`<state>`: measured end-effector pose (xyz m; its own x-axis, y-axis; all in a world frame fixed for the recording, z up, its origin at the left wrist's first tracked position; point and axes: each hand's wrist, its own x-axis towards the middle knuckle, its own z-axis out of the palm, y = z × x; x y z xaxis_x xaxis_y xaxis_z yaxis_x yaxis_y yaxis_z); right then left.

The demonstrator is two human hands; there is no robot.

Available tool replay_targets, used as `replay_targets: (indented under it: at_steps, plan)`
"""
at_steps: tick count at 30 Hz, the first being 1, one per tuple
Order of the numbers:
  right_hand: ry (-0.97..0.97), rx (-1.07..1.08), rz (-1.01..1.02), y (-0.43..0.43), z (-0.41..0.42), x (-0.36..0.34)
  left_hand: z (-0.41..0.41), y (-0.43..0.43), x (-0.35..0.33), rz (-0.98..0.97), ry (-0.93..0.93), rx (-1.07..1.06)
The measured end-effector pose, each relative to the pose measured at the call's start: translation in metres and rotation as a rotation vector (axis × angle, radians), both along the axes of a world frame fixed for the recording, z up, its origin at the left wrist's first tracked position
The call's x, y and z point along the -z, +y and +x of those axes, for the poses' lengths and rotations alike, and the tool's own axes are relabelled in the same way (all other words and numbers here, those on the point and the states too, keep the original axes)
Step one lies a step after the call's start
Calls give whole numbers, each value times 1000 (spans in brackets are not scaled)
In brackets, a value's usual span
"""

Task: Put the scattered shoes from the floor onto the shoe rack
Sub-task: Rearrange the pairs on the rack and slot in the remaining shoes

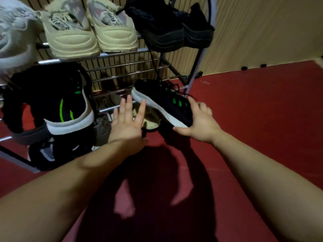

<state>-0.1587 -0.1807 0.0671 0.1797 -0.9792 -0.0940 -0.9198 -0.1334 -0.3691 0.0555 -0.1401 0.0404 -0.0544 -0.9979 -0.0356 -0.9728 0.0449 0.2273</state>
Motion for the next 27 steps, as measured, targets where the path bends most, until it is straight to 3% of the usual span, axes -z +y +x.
replay_targets:
  at_steps: [5,9,15,19,21,24,27]
  plan:
    - [94,-196,46,47,-38,-11,-8,3,-24,-103,-209,177]
    - [160,-330,-6,73,-46,-12,-6,7,-22,-6,-330,441]
    - [256,-504,-165,76,-35,-17,36,36,-15,-51,-175,699]
    - [402,-600,-107,61,-11,-20,64,63,-11,-155,-18,563]
    - [297,-525,-20,54,10,-28,71,82,-9,-153,62,427]
    - [-138,-312,40,43,59,-49,84,107,5,-142,127,299]
    - [-248,-283,-52,42,139,-62,95,122,17,-113,143,235]
